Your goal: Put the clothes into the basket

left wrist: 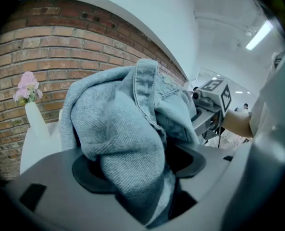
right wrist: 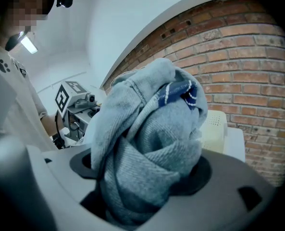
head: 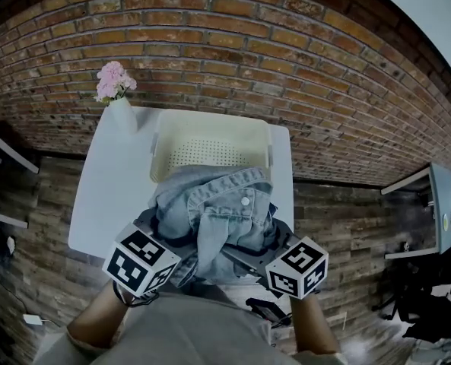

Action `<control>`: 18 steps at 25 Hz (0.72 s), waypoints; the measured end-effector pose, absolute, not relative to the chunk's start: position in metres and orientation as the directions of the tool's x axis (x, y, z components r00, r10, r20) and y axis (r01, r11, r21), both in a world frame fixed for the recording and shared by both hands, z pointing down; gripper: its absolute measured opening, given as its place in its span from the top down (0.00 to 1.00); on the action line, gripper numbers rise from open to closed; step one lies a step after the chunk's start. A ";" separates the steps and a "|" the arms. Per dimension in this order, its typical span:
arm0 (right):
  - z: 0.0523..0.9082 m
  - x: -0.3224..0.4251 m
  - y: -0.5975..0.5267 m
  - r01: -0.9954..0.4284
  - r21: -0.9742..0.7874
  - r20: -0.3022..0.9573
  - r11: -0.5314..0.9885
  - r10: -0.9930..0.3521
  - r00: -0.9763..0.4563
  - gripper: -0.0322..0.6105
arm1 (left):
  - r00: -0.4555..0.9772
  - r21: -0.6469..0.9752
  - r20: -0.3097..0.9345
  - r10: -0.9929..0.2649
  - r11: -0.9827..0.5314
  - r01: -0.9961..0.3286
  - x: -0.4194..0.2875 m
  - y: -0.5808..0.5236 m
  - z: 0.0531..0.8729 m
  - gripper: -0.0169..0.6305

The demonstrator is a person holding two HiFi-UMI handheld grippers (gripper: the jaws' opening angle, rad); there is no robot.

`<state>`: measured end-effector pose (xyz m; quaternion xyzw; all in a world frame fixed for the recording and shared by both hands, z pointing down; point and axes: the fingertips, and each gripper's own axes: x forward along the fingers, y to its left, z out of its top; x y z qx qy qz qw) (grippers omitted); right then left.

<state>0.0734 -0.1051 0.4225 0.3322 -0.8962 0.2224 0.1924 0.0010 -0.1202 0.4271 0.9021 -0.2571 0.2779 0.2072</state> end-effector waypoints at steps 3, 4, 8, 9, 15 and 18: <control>0.408 0.073 -0.117 -0.680 -0.236 0.479 0.694 -0.526 -0.703 0.36 | 0.722 0.214 0.585 -0.369 -0.789 -0.576 0.000 -0.132 0.413 0.47; 0.404 0.072 -0.121 -0.679 -0.227 0.476 0.698 -0.529 -0.703 0.36 | 0.723 0.209 0.580 -0.375 -0.790 -0.577 0.000 -0.137 0.410 0.47; 0.394 0.072 -0.140 -0.679 -0.209 0.463 0.704 -0.540 -0.703 0.36 | 0.721 0.186 0.571 -0.393 -0.794 -0.579 0.000 -0.155 0.398 0.47; 0.391 0.072 -0.145 -0.680 -0.203 0.458 0.705 -0.545 -0.702 0.36 | 0.721 0.178 0.568 -0.398 -0.795 -0.579 0.000 -0.160 0.395 0.47; 0.373 0.078 -0.180 -0.686 -0.161 0.435 0.710 -0.573 -0.695 0.36 | 0.727 0.140 0.540 -0.424 -0.807 -0.574 0.006 -0.196 0.377 0.47; 0.366 0.080 -0.198 -0.688 -0.143 0.428 0.711 -0.583 -0.691 0.36 | 0.729 0.130 0.530 -0.433 -0.808 -0.574 0.008 -0.215 0.371 0.47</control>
